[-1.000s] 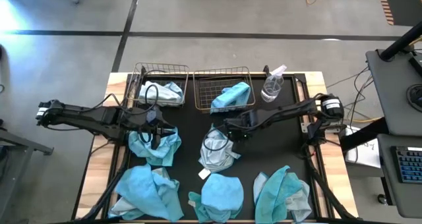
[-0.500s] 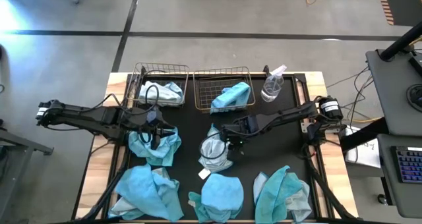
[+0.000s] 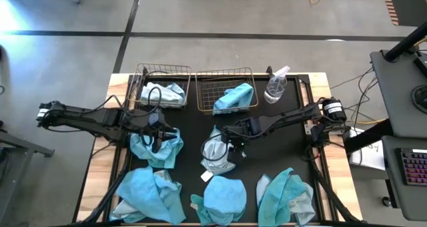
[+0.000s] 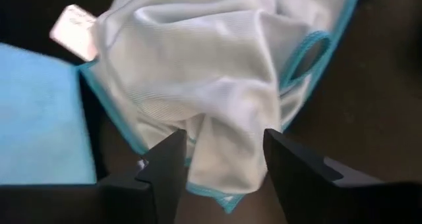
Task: Sort microfiber towel by color & place in baskets
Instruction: Put the light-blue microfiber towel into the left wire basket
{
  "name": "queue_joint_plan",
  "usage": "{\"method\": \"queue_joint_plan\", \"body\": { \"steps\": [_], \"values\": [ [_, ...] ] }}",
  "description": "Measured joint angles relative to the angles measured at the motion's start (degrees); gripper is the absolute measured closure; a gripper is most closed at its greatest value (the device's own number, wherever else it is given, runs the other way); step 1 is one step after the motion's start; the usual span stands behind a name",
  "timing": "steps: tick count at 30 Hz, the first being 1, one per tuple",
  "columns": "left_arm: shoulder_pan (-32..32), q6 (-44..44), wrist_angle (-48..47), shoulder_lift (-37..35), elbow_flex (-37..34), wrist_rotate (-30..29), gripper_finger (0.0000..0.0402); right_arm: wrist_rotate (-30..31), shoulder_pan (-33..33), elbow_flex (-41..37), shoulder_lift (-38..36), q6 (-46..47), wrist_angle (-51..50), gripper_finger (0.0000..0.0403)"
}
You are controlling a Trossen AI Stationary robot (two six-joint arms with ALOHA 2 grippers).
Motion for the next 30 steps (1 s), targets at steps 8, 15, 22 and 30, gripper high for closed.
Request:
{"method": "queue_joint_plan", "body": {
  "steps": [8,15,22,30],
  "values": [
    [-0.02,0.42,9.24,4.61,-1.37,5.7,0.0294,1.34,0.0,0.0,0.0,0.66,-0.04,0.0195],
    [0.07,5.46,18.98,14.56,-0.91,8.02,0.0294,1.34,0.0,0.09,0.0,0.66,-0.04,0.0197],
    [0.09,7.69,22.99,26.8,1.61,7.85,0.0294,1.34,0.0,0.11,-0.42,0.01,-0.56,0.0197],
    [0.27,11.14,27.46,39.5,6.26,7.67,0.0294,1.31,0.0,0.13,-0.74,-1.57,-2.54,0.0197]
  ]
}}
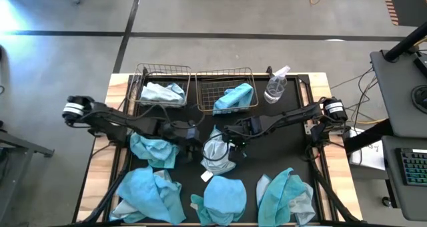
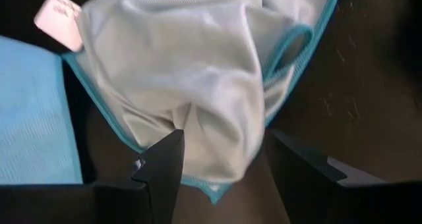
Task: Sort microfiber towel by color & place in baskets
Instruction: Put the light-blue microfiber towel into the left wire basket
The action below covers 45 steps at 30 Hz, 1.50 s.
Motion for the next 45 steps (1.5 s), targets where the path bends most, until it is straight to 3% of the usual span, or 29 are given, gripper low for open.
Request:
{"method": "queue_joint_plan", "body": {
  "steps": [16,26,33,45],
  "values": [
    [2.18,3.9,-1.53,17.13,11.03,0.42,0.0294,0.02,0.0,0.04,-0.05,-0.56,-6.66,0.0197],
    [2.82,3.7,-0.78,19.05,11.38,1.82,0.0294,0.25,-0.05,0.04,-1.79,-1.66,-7.78,0.0197],
    [2.9,3.64,-1.36,18.24,11.38,1.84,0.0294,4.61,-0.13,0.04,-5.66,-1.61,-9.78,0.0197],
    [3.01,1.76,-1.49,18.53,11.38,1.89,0.0294,6.13,-0.13,0.04,-11.4,-0.36,-9.48,0.0197]
  ]
}}
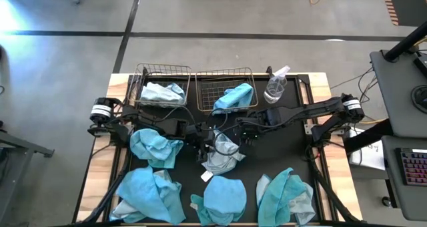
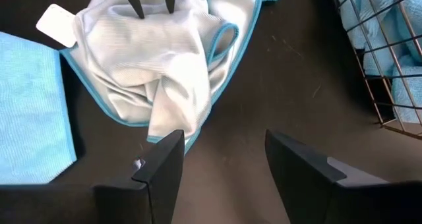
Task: Sort microfiber towel by color & place in baskets
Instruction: Put the light-blue microfiber towel into the left wire basket
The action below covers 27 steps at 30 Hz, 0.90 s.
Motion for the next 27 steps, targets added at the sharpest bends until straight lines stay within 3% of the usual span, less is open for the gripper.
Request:
{"method": "queue_joint_plan", "body": {
  "steps": [12,27],
  "values": [
    [0.12,-0.73,1.95,0.72,-0.04,1.2,0.0294,-0.01,0.0,0.0,-0.16,-0.54,0.11,0.0197],
    [0.83,-1.65,7.67,11.06,3.87,5.37,0.0294,-0.02,0.0,-0.01,-0.16,-0.7,-0.1,0.0197]
  ]
}}
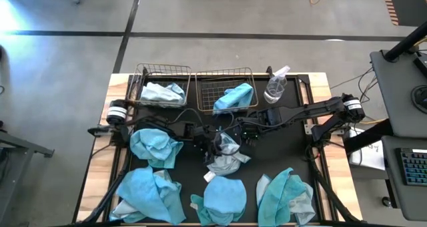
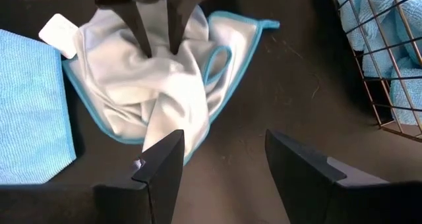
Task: Sort microfiber towel by color & place in baskets
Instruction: Put the light-blue microfiber towel into the left wire basket
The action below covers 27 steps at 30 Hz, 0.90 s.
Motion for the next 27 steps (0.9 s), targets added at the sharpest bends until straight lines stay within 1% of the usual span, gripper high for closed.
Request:
{"method": "queue_joint_plan", "body": {
  "steps": [5,11,14,19,20,27],
  "values": [
    [0.61,0.75,-1.74,2.09,2.11,0.6,0.0294,0.0,0.0,-0.19,0.02,-0.01,-0.27,0.0197],
    [1.26,0.71,-3.81,1.63,2.12,0.81,0.0299,0.0,0.0,-0.53,0.04,-0.01,-0.4,0.0197],
    [1.4,0.73,-4.11,1.59,2.05,0.48,0.0322,0.01,0.0,-0.54,0.04,-0.41,-0.4,0.0197],
    [1.53,0.64,-4.19,1.64,1.96,0.07,0.0388,0.02,0.0,-0.54,0.04,-0.5,-0.4,0.0197],
    [1.63,0.48,-4.22,1.66,1.94,0.09,0.0394,0.02,0.0,-0.54,0.04,-0.49,-0.4,0.0197],
    [1.74,-1.3,-5.22,0.89,2.62,0.19,0.04,0.03,0.0,-0.54,0.07,-0.41,-0.4,0.0197]
  ]
}}
